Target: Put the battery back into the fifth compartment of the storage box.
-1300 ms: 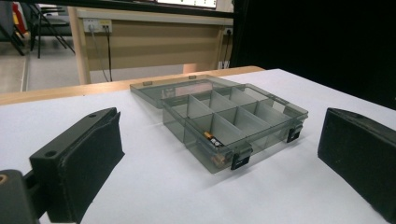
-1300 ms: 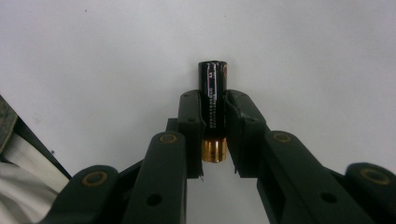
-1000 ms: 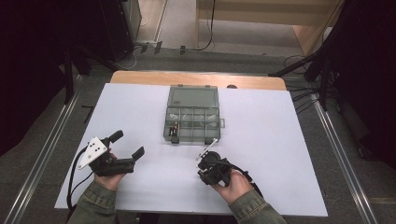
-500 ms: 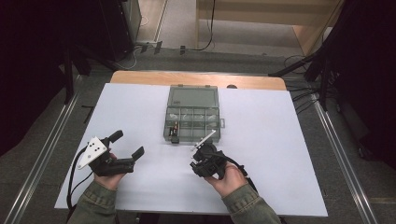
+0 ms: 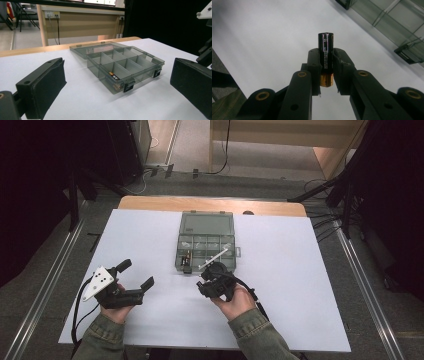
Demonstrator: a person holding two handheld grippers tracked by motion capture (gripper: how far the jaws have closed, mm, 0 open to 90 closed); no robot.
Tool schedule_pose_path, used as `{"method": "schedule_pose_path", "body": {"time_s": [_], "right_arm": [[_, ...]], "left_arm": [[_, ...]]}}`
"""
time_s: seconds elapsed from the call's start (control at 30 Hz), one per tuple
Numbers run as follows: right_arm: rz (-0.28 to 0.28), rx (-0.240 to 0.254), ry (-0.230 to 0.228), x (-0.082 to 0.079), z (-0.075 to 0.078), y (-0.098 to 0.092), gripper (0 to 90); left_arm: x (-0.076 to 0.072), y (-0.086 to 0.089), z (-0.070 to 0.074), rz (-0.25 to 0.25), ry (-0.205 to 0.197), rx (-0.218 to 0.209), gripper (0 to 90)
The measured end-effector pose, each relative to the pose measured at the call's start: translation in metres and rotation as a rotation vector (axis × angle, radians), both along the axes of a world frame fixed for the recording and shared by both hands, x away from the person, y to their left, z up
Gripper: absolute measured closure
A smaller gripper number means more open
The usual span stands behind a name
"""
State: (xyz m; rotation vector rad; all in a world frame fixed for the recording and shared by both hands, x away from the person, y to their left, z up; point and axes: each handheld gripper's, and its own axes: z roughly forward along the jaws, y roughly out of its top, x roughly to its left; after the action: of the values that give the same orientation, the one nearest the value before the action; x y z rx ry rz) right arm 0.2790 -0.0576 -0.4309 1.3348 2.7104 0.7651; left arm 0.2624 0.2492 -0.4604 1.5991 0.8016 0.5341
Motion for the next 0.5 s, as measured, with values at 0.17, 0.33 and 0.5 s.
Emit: {"method": "schedule_pose_path", "body": {"time_s": [0.17,0.33,0.5], "right_arm": [[-0.013,0.021,-0.022,0.006,0.003,0.003,77.6],[-0.014,0.026,-0.043,0.01,0.006,0.01,77.6],[-0.039,0.055,-0.048,0.019,0.005,0.016,77.6]], "left_arm": [[0.0,0.0,0.0,0.0,-0.001,-0.001,0.0],[0.0,0.0,0.0,0.002,0.005,-0.002,0.0],[0.001,0.001,0.0,0.0,0.004,-0.005,0.0]]}}
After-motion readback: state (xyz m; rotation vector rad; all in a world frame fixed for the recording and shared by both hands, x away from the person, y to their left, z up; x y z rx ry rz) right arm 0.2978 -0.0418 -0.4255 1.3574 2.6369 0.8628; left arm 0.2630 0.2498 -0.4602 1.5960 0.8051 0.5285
